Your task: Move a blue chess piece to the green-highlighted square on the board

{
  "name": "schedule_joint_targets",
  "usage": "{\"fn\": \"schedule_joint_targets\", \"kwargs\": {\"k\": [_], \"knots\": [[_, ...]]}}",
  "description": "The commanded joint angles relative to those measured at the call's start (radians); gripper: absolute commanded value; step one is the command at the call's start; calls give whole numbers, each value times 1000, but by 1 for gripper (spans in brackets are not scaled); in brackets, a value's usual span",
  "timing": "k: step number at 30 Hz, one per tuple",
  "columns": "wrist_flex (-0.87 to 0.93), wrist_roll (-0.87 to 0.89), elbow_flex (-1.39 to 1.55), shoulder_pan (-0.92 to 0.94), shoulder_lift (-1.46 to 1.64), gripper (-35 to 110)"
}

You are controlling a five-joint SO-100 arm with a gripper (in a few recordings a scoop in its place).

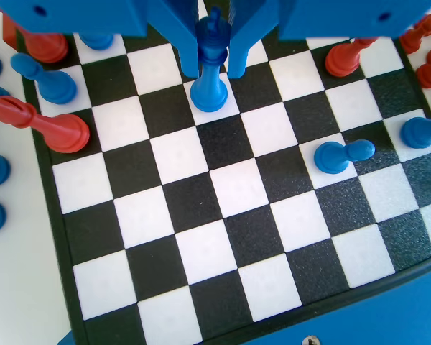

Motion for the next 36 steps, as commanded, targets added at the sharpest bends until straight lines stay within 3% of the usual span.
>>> {"fn": "schedule_joint_targets", "kwargs": {"k": [1,18,36], "knots": [[-2,-12,-17,-6,40,1],[135,11,-146,86,110,1],[11,-34,12,124,104,1]]}}
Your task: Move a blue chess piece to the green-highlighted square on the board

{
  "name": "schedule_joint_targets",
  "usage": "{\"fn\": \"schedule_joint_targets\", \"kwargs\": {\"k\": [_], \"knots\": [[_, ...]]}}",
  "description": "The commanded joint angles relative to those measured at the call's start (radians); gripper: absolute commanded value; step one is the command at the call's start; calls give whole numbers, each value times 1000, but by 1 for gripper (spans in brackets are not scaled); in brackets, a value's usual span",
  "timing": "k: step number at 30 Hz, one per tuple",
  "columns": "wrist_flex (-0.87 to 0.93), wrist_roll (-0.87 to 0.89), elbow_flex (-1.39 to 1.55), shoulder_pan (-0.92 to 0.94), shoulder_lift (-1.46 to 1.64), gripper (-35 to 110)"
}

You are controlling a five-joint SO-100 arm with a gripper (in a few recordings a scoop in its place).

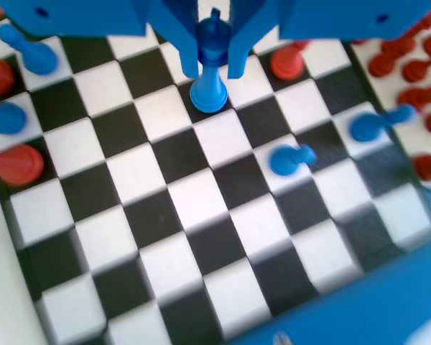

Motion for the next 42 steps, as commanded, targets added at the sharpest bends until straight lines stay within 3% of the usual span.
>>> {"fn": "schedule_joint_targets", "kwargs": {"k": [1,8,13,23,29,42], "knots": [[-14,-18,17,3,103,1],[-15,-14,21,-12,103,1],[-8,-20,14,-17,109,13],[100,-28,-87,-11,183,15],[282,-49,-213,-15,319,15],[709,-336,-302,-26,881,9]]}}
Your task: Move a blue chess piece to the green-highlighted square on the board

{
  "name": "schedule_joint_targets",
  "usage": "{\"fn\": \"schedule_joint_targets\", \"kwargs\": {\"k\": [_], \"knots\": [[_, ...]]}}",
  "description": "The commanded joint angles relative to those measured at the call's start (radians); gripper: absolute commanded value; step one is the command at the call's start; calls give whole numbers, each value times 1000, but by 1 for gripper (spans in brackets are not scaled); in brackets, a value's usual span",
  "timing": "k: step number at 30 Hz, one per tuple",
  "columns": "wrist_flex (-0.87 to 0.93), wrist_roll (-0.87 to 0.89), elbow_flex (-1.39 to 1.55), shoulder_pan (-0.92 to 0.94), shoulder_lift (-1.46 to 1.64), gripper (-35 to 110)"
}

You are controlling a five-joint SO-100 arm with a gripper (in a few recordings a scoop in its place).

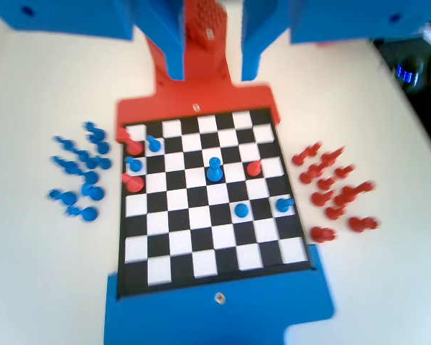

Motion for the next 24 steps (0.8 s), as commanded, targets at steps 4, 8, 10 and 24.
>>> {"fn": "schedule_joint_targets", "kwargs": {"k": [4,8,10,24], "knots": [[172,-143,-26,-18,393,8],[209,-199,40,-20,543,7],[207,-222,92,-20,614,6],[32,-282,568,-78,1081,1]]}}
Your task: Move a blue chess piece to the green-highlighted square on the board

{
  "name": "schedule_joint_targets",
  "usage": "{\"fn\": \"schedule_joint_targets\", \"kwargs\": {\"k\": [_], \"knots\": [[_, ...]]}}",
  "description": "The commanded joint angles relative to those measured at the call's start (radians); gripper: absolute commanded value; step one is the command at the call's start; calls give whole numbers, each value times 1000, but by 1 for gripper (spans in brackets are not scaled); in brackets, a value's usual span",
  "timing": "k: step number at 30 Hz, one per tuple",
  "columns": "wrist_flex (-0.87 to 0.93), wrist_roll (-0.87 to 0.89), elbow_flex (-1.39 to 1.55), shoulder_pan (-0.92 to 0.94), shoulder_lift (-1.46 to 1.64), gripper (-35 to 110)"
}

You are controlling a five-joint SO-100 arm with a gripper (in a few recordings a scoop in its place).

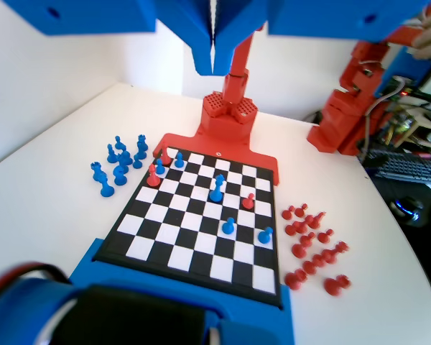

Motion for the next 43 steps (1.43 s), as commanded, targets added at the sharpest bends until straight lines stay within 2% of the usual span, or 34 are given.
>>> {"fn": "schedule_joint_targets", "kwargs": {"k": [1,5,43], "knots": [[-74,11,84,-11,100,1],[-138,14,123,-20,132,1],[-146,26,124,25,169,1]]}}
